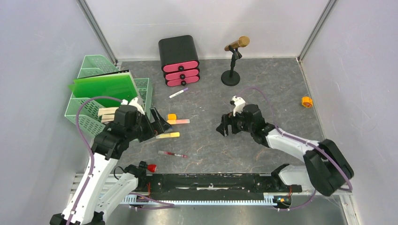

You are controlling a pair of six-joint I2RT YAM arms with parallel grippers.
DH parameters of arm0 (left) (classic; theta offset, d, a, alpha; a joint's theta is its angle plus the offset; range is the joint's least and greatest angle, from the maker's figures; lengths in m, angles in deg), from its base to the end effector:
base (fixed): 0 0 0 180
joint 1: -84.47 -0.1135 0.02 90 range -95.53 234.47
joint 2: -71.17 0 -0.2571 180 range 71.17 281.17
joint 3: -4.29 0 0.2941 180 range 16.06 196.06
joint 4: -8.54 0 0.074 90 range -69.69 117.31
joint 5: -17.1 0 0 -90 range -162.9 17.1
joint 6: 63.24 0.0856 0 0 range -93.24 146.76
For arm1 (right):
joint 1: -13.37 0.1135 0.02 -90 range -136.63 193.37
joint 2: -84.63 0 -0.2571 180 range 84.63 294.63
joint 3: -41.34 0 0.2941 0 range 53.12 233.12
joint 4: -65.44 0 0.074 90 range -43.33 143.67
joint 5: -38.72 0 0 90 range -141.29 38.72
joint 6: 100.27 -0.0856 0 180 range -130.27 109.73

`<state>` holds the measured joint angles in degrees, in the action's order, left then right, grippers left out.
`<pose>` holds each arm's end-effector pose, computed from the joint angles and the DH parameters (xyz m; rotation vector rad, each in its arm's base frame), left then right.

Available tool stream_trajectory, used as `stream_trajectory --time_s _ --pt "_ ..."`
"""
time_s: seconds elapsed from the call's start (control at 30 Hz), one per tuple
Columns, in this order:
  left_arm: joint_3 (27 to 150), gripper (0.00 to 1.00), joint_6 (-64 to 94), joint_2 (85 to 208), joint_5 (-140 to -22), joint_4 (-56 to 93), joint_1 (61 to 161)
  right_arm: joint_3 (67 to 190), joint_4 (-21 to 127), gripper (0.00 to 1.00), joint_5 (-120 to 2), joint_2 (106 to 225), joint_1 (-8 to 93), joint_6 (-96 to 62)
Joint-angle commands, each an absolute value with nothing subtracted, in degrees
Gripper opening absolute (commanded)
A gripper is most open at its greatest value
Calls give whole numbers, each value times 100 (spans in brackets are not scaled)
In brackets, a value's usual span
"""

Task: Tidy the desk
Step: Open the drawer in the storage box.

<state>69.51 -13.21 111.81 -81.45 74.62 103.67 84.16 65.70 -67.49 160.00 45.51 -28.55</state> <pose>0.1952 -0.0815 0.2982 -0.3512 2.3621 -0.6860 0.2710 0.1985 0.1206 -0.4397 2.1774 0.8051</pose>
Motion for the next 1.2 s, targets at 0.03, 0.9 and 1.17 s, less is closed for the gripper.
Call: stream_trajectory --time_s 0.03,0.9,1.17 --pt "6889 100 -1067 11391 -8169 7434 10354 8107 6083 97 -6118 15200 4471 -2518" --pt "7924 100 -1557 14096 -7014 6725 11659 6925 5701 98 -5250 13863 4325 -2888" --pt "8793 100 -1491 15255 -6788 6562 12129 6665 5599 98 -4724 13477 4324 -3007"
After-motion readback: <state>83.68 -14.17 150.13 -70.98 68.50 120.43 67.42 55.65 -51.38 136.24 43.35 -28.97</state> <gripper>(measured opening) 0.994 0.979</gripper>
